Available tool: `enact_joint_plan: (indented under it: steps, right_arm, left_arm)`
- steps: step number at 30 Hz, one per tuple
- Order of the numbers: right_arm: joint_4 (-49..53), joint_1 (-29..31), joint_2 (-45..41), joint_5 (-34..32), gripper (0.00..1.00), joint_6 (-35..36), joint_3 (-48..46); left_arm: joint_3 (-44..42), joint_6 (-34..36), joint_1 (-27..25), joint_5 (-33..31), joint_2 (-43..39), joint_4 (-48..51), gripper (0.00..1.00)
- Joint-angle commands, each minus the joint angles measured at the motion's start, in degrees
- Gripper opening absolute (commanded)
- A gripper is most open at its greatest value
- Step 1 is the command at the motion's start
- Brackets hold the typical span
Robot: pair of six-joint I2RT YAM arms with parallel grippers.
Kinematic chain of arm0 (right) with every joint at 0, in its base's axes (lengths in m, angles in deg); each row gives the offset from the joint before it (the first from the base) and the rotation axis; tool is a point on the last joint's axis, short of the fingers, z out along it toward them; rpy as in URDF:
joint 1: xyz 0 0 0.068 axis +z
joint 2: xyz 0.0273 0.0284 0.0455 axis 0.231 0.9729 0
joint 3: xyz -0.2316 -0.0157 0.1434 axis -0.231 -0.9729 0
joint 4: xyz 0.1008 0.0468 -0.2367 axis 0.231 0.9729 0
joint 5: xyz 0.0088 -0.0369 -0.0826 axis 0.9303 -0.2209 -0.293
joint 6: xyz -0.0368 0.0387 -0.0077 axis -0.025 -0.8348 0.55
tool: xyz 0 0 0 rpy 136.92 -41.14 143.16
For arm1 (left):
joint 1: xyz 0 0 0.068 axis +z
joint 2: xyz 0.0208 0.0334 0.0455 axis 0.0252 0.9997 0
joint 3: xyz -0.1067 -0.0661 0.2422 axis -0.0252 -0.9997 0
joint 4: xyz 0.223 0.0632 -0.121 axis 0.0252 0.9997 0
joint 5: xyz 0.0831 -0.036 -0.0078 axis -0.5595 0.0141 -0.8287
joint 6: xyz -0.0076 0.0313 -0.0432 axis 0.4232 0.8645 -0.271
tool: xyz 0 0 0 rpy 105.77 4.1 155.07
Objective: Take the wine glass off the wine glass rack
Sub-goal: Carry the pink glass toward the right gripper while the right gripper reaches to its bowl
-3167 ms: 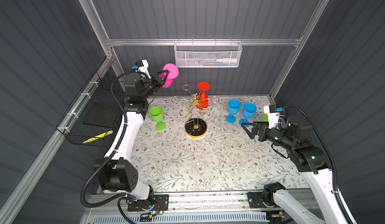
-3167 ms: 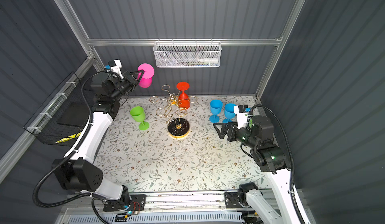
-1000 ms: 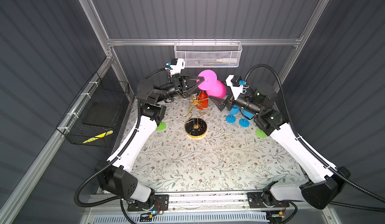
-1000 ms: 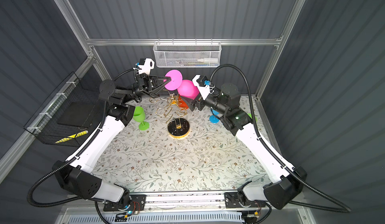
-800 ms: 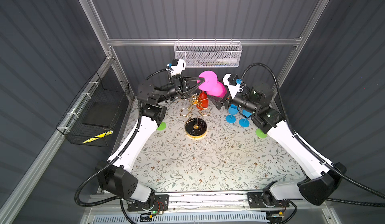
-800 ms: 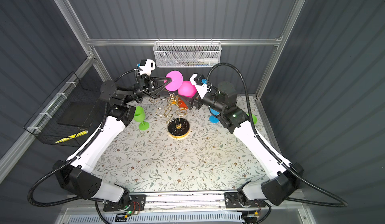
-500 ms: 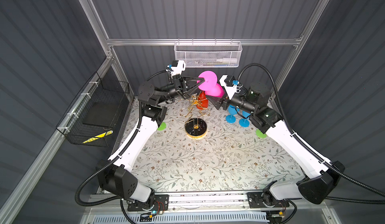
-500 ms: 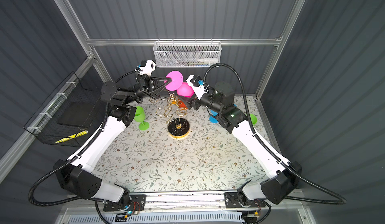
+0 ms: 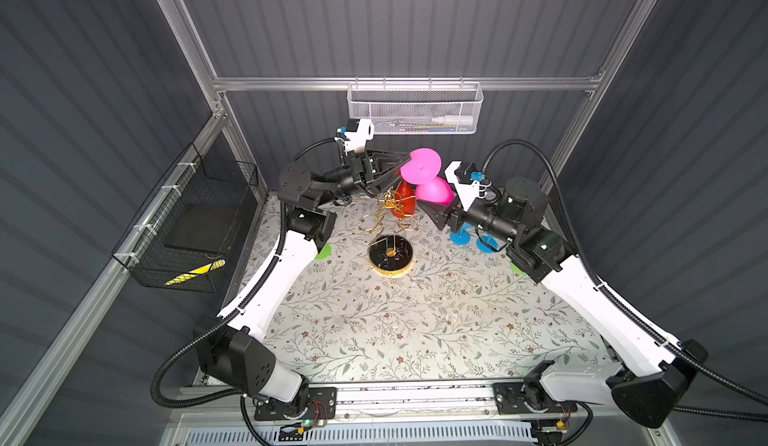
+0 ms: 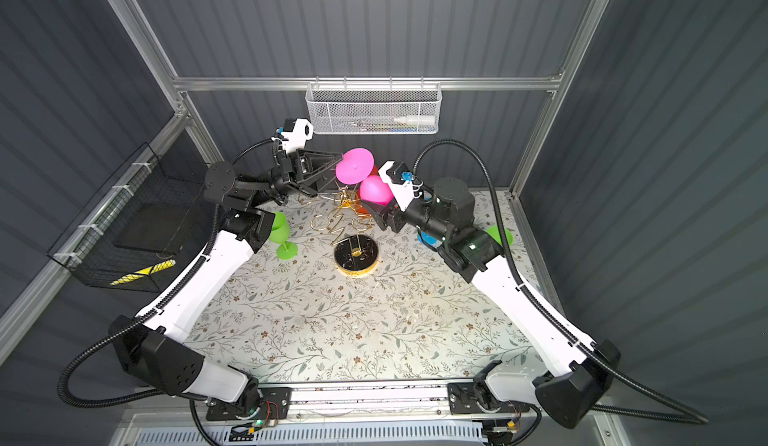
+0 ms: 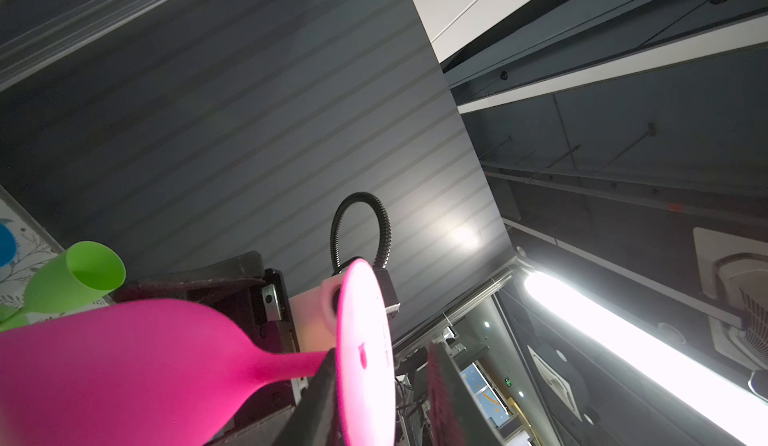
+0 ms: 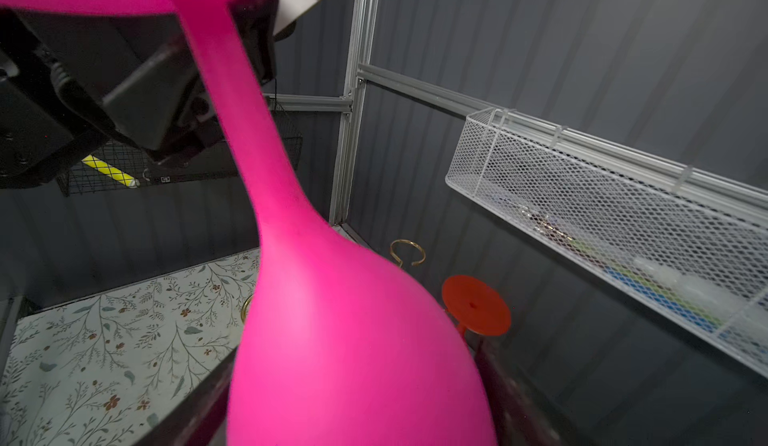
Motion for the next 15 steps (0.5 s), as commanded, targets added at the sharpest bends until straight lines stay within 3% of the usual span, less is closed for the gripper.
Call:
enact_joint_plan:
  steps: [1,5,7,10,12,15]
  right_arm:
    - [3.07,0.25,-2.94,-2.70,0.63,-4.50,-1.68]
    - [11.89,0.23,-5.57,-6.60,0.59,-8.11,-0.77]
    - [17.08,0.23,-6.97,-7.81,0.58,-9.64,0.29]
    - [25.61,0.25,-9.32,-9.81,0.56,-11.98,1.99]
    - [30.28,0.28,-10.44,-10.32,0.56,-13.27,2.94]
    - [35.47,0.23,-10.86,-10.29,0.55,-14.50,4.68]
  left_arm:
    - [1.72,4.90,-0.07,-0.34,-1.22,0.46,0.44]
    - [1.83,17.94,-0.07,-0.65,-2.28,7.76,0.51]
    - [2.85,32.98,-0.15,-3.17,-4.09,21.11,0.53]
    - [3.99,56.65,-0.33,-11.89,-7.31,37.40,0.55]
    - [2.52,67.01,-0.42,-16.57,-8.94,39.80,0.55]
    - [0.12,77.76,-0.57,-18.17,-9.69,37.92,0.55]
